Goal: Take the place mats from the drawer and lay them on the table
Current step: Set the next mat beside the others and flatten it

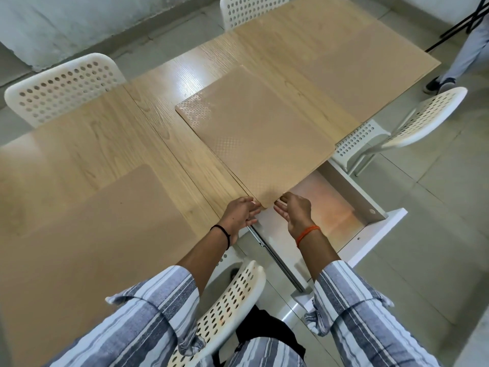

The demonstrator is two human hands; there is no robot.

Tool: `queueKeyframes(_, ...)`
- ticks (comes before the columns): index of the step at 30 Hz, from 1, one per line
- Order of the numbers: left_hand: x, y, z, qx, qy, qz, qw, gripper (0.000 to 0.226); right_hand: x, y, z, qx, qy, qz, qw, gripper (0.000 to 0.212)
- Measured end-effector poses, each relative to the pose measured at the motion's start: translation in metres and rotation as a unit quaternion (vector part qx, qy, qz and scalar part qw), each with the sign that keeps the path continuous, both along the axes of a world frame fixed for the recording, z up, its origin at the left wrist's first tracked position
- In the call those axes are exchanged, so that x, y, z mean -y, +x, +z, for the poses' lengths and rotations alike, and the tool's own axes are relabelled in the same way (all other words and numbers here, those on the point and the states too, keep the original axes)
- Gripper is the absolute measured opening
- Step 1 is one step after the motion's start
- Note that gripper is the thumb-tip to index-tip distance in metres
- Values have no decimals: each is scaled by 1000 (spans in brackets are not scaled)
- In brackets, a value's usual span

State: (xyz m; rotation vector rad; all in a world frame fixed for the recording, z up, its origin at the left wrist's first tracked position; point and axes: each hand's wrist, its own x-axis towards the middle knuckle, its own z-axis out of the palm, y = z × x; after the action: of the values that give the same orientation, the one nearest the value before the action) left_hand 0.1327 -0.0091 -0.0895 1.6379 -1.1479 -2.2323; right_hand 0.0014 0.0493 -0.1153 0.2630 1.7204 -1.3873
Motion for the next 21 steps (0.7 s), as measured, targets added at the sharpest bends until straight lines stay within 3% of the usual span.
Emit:
queueKeyframes(7, 5, -4, -1, -6, 24, 28, 999, 30, 2, -5, -6, -46, 64, 30, 996, 7)
queueKeyframes(10, 8, -6, -4, 12, 25, 34, 999, 30, 4, -4, -4, -101, 69, 29, 992, 21)
queueKeyframes(13, 12, -10, -6, 17, 32, 56, 998, 33, 6, -3, 0, -133, 63, 29, 989, 18)
queueKeyframes(17, 30, -19, -2, 3, 12, 136, 991, 14, 6, -1, 7, -106, -2, 55, 993, 18)
queueKeyframes(21, 56, -21, 8, 14, -21, 161, 987, 5, 4, -9, 9, -18, -80, 54, 995, 10)
